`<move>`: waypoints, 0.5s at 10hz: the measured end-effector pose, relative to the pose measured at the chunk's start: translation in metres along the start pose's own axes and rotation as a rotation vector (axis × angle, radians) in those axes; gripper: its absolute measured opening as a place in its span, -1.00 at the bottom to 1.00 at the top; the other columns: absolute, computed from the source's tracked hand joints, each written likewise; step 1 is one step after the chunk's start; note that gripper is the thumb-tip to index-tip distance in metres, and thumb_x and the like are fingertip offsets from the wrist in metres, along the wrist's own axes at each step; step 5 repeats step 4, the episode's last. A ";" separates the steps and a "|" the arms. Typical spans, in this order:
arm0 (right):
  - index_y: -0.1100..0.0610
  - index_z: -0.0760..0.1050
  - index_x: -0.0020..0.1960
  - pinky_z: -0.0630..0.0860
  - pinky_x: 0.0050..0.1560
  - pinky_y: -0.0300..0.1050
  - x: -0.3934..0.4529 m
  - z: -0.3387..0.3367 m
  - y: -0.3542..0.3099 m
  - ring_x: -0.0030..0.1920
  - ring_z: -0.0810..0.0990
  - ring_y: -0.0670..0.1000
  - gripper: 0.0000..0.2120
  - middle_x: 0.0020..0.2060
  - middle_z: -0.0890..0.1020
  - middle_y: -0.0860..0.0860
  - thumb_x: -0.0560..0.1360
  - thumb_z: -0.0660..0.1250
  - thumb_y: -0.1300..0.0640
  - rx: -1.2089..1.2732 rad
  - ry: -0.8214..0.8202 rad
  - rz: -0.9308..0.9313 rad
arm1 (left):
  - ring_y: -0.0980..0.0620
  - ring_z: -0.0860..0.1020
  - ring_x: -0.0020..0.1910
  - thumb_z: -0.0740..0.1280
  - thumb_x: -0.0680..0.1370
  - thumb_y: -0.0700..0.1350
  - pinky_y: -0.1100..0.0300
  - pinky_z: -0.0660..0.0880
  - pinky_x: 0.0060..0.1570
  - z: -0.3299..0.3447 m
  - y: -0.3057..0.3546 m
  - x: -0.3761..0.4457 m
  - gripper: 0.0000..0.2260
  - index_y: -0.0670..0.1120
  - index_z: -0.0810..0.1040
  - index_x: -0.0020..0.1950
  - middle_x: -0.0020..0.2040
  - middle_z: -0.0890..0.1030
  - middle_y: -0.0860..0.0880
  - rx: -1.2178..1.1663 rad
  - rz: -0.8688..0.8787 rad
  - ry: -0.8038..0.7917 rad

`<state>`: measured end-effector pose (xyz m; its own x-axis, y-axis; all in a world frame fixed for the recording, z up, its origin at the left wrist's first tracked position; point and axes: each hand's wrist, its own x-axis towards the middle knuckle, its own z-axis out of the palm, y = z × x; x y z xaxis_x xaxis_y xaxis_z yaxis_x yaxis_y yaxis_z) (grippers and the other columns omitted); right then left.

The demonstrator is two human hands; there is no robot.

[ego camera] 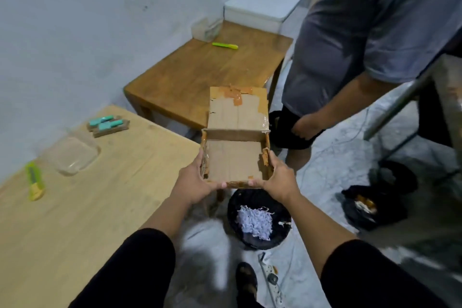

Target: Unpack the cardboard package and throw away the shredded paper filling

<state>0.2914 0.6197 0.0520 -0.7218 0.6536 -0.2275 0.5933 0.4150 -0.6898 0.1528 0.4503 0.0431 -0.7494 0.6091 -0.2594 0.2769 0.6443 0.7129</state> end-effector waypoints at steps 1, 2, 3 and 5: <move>0.09 0.18 0.44 0.33 0.17 -0.26 -0.003 -0.017 0.039 0.25 0.44 0.06 -0.09 0.31 0.46 0.09 0.23 0.58 0.04 0.018 0.012 0.077 | -0.08 0.39 0.34 0.53 0.20 0.20 0.13 0.32 0.32 0.041 0.014 0.013 0.05 -0.01 0.00 0.50 0.41 0.38 -0.11 0.023 -0.020 -0.113; 0.10 0.16 0.45 0.34 0.19 -0.25 -0.002 -0.026 0.072 0.28 0.43 0.07 -0.08 0.33 0.45 0.08 0.24 0.58 0.04 0.034 0.004 0.137 | -0.09 0.35 0.37 0.54 0.23 0.16 0.11 0.29 0.36 0.076 0.020 0.025 0.03 -0.05 0.00 0.50 0.43 0.33 -0.11 0.019 -0.026 -0.185; 0.12 0.16 0.45 0.34 0.22 -0.20 0.004 -0.034 0.094 0.32 0.40 0.09 -0.10 0.34 0.42 0.08 0.25 0.57 0.08 0.024 -0.014 0.176 | -0.09 0.35 0.36 0.52 0.29 0.09 0.15 0.30 0.30 0.102 0.027 0.035 -0.04 -0.06 0.01 0.50 0.42 0.34 -0.09 0.036 -0.072 -0.254; 0.10 0.14 0.43 0.34 0.22 -0.14 0.020 -0.035 0.107 0.32 0.37 0.11 -0.14 0.34 0.38 0.10 0.28 0.55 0.10 -0.015 -0.046 0.156 | -0.07 0.39 0.32 0.49 0.32 0.05 0.20 0.33 0.22 0.126 0.033 0.049 -0.20 -0.03 0.15 0.44 0.34 0.40 -0.06 0.074 -0.004 -0.283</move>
